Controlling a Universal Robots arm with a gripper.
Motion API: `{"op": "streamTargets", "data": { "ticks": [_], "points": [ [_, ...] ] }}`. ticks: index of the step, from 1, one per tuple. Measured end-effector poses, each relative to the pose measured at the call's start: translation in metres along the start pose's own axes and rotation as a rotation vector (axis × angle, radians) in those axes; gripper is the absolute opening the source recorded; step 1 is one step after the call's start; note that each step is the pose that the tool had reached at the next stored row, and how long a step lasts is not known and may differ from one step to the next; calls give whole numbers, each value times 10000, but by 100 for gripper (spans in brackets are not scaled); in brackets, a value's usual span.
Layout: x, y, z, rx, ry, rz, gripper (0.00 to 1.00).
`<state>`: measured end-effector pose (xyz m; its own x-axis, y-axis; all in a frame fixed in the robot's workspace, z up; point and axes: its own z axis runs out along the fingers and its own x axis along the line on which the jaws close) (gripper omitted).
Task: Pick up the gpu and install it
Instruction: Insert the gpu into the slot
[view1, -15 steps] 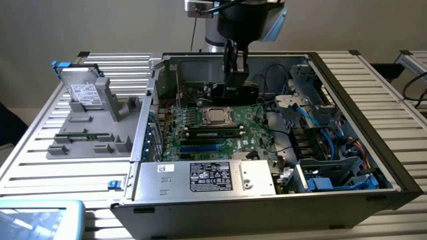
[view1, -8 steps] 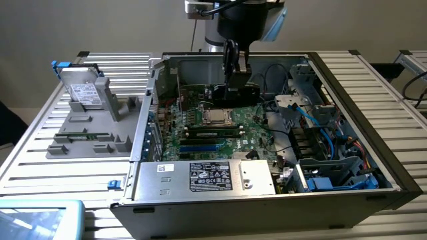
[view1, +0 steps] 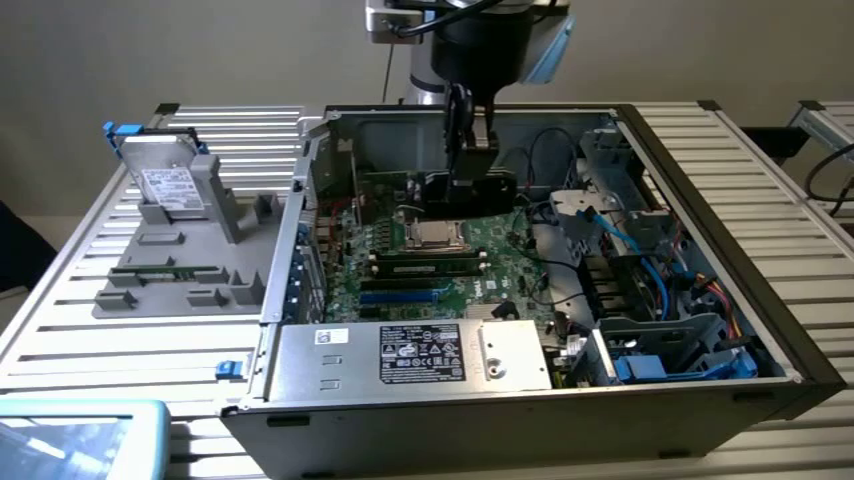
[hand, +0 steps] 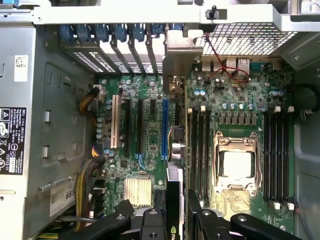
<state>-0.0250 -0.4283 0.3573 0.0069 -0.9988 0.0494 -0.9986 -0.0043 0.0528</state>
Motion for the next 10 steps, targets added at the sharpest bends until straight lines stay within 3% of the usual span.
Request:
{"op": "streamTargets", "data": {
  "ticks": [4, 10],
  "points": [
    [-2, 22, 16, -6, 3, 0, 28],
    [-3, 134, 27, -12, 0, 1, 28]
  ]
}}
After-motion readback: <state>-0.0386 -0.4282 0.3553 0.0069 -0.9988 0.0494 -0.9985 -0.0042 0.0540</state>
